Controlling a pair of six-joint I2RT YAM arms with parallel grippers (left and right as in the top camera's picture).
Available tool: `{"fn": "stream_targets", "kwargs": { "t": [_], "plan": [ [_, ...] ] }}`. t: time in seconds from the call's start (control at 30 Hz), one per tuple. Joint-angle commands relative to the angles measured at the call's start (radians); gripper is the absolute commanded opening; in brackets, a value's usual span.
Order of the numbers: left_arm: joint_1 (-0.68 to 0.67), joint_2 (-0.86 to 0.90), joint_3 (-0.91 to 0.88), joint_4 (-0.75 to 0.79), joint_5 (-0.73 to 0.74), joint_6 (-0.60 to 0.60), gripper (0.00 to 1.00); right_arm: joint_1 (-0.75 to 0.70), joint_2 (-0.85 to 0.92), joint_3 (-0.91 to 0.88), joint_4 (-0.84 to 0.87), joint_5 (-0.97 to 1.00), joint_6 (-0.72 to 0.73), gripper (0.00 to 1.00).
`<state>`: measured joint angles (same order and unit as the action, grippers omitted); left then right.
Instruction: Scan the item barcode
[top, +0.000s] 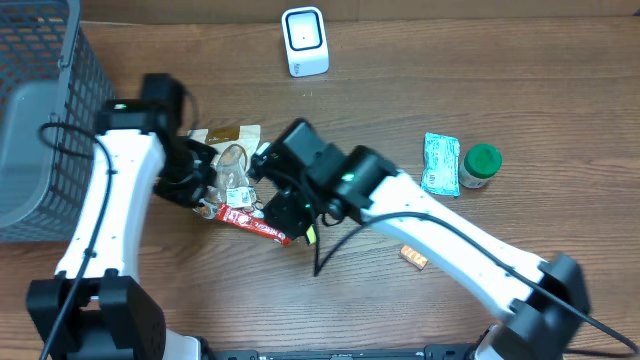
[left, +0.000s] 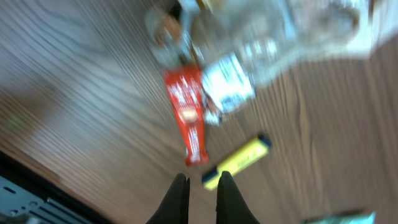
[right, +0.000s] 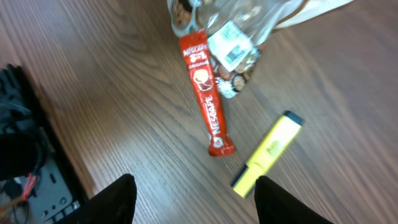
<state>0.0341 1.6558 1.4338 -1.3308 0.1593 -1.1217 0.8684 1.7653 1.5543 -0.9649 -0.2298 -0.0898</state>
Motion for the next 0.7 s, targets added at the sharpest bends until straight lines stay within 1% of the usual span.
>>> {"fn": "stream_targets", "kwargs": {
  "t": [0.0, 0.03, 0.13, 0.27, 0.3, 0.33, 0.37, 0.53, 0.6, 0.67],
  "plan": [
    [0.077, 0.008, 0.009, -0.004, -0.036, 0.077, 0.04, 0.036, 0.082, 0.018, 0.034, 0.002, 0.01, 0.61],
    [0.099, 0.008, 0.009, -0.004, -0.036, 0.128, 0.04, 0.046, 0.108, 0.018, 0.051, 0.022, 0.015, 0.61],
    [0.129, 0.008, 0.009, -0.004, -0.036, 0.22, 0.05, 0.068, 0.176, 0.018, 0.079, 0.06, 0.015, 0.62],
    [0.136, 0.008, 0.009, -0.003, -0.037, 0.317, 0.14, 0.079, 0.272, 0.018, 0.117, 0.066, 0.055, 0.62],
    [0.136, 0.008, 0.009, -0.003, -0.037, 0.325, 0.15, 0.079, 0.292, 0.018, 0.124, 0.073, 0.064, 0.62],
    [0.135, 0.008, 0.009, -0.003, -0.037, 0.326, 0.2, 0.079, 0.311, 0.018, 0.128, 0.073, 0.064, 0.62],
    [0.135, 0.008, 0.009, -0.002, -0.037, 0.326, 0.22, 0.079, 0.328, 0.018, 0.133, 0.073, 0.065, 0.62],
    [0.135, 0.008, 0.009, 0.015, -0.037, 0.326, 0.25, 0.079, 0.386, 0.018, 0.134, 0.073, 0.064, 0.61],
    [0.135, 0.008, 0.009, 0.023, -0.037, 0.331, 0.26, 0.079, 0.391, 0.018, 0.134, 0.075, 0.064, 0.57],
    [0.135, 0.008, 0.009, 0.027, -0.037, 0.334, 0.27, 0.079, 0.391, 0.018, 0.134, 0.081, 0.064, 0.48]
  ]
}}
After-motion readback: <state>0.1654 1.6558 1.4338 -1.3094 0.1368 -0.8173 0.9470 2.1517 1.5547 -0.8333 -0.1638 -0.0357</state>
